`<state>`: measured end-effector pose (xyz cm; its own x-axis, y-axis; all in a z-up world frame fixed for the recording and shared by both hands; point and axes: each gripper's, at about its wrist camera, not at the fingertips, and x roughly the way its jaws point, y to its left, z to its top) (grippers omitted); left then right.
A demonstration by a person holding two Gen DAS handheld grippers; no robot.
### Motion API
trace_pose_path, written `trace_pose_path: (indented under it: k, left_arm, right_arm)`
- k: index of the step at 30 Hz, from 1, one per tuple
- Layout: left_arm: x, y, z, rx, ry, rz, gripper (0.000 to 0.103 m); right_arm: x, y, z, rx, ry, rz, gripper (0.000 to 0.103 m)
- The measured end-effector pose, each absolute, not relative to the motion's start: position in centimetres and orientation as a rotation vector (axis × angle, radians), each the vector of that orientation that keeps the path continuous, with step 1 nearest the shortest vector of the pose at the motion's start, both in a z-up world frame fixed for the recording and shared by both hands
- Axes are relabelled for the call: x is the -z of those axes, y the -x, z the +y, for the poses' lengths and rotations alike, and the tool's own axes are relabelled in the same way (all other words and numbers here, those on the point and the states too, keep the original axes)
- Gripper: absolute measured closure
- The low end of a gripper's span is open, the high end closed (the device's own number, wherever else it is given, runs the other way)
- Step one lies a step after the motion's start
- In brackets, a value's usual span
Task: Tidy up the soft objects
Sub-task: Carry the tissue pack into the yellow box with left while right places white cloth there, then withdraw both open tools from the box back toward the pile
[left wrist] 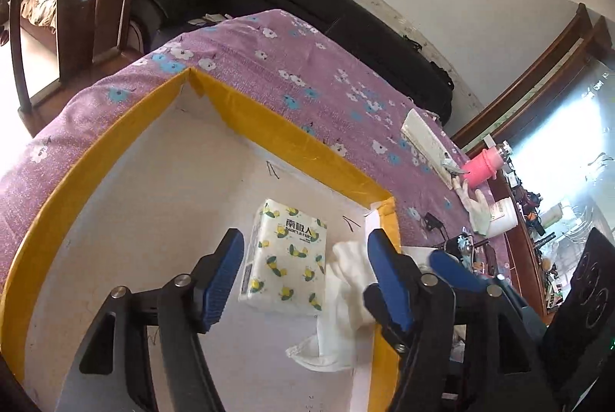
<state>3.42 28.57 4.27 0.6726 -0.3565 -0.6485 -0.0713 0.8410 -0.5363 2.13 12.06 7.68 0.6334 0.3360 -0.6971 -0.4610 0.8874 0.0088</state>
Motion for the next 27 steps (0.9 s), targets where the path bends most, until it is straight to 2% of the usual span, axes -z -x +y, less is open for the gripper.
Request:
trace_pose_path:
  k: [8, 12, 18, 23, 25, 27]
  left_arm:
    - [-7.5, 2.2, 27.8, 0.182, 0.485, 0.762, 0.037]
    - [-9.7, 7.0, 25.4, 0.198, 0.416, 0.69, 0.036]
    - [-12.2, 13.3, 21.2, 0.265, 0.364, 0.588, 0.031]
    - [-15.3, 16.4, 20.0, 0.33, 0.379, 0.538, 0.031]
    - [-17.7, 18.3, 19.5, 0.35, 0.365, 0.479, 0.03]
    - [-18.6, 19.6, 18.4, 0.357, 0.318, 0.437, 0.028]
  right_arm:
    - [-11.9, 2.4, 4.8, -0.43, 0.049, 0.677, 0.021]
    - [-12.7, 6.3, -0.8, -0.432, -0.086, 0.666, 0.015]
    - [-13.4, 11.6, -7.3, -0.389, -0.185, 0.635, 0.015]
    - [-17.6, 16.6, -13.2, -0.336, -0.23, 0.511, 0.015]
    - [-20.3, 18.7, -15.2, -0.326, -0.214, 0.451, 0.015]
    - [-23.1, 21.9, -14.1, -0.137, 0.045, 0.334, 0.015]
